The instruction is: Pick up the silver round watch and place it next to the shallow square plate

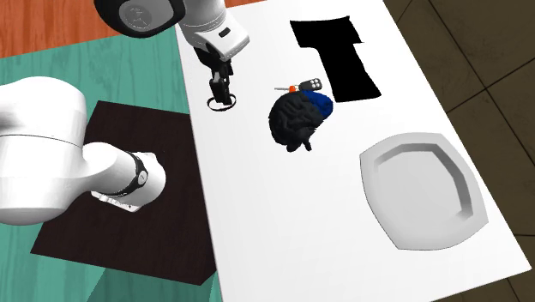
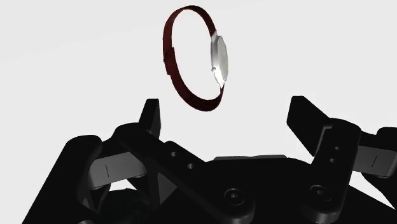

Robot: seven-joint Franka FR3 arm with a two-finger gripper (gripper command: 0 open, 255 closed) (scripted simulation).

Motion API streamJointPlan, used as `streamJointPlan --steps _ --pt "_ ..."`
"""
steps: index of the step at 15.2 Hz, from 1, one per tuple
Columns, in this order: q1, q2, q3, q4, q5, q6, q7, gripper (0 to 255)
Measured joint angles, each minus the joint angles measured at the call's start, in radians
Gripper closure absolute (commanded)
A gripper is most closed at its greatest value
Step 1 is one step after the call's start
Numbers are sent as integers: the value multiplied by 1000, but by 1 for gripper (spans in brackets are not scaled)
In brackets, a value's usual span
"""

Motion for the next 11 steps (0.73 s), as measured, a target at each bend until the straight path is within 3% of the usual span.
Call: streamJointPlan --steps 8,9,11 --pt "-10 32 15 -15 -1 47 5 0" --pt "-10 32 15 -15 -1 47 5 255" --pt "-10 32 15 -15 -1 47 5 255"
